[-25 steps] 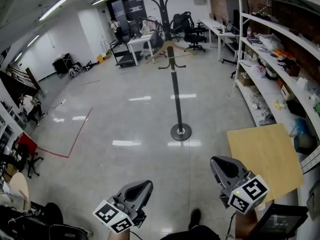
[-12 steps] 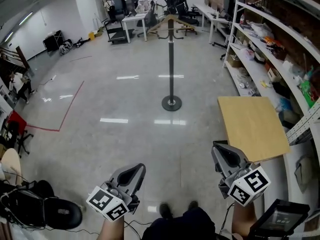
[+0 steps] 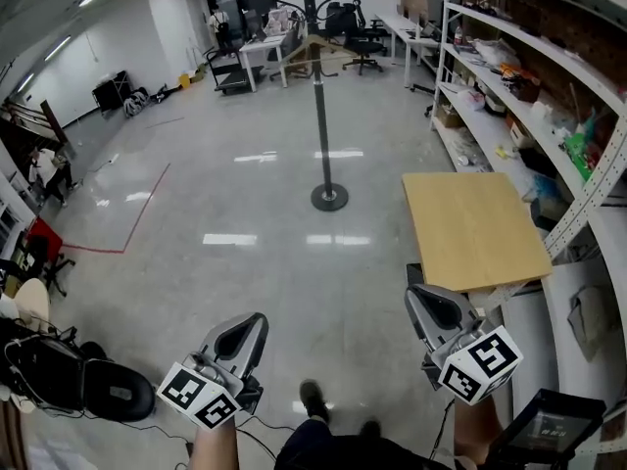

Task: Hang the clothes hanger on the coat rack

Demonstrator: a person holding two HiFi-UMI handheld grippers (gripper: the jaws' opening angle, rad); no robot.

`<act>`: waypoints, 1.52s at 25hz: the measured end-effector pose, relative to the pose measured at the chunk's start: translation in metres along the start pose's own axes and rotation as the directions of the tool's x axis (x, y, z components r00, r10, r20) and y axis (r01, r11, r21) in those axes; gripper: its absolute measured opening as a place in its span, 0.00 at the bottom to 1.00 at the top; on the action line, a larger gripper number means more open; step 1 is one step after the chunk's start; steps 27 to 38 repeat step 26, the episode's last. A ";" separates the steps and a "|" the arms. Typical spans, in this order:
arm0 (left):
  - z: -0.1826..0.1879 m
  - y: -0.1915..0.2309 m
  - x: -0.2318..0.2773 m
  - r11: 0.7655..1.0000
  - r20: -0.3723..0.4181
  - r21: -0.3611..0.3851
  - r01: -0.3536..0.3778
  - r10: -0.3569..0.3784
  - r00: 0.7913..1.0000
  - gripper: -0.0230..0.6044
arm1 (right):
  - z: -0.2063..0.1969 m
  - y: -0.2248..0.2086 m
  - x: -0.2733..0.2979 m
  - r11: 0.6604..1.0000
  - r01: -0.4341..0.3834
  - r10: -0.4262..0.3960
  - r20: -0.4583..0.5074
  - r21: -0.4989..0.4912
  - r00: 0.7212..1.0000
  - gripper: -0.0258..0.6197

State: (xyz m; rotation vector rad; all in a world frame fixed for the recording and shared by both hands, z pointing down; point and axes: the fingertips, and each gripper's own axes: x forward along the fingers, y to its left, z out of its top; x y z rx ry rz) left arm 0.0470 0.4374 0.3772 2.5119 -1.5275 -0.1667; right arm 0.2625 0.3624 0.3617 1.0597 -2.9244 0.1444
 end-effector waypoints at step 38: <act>0.004 -0.042 -0.067 0.997 0.037 -0.038 0.074 -0.072 0.997 0.04 | 0.013 0.066 -0.038 0.998 0.062 -0.062 0.022 0.015 0.998 0.05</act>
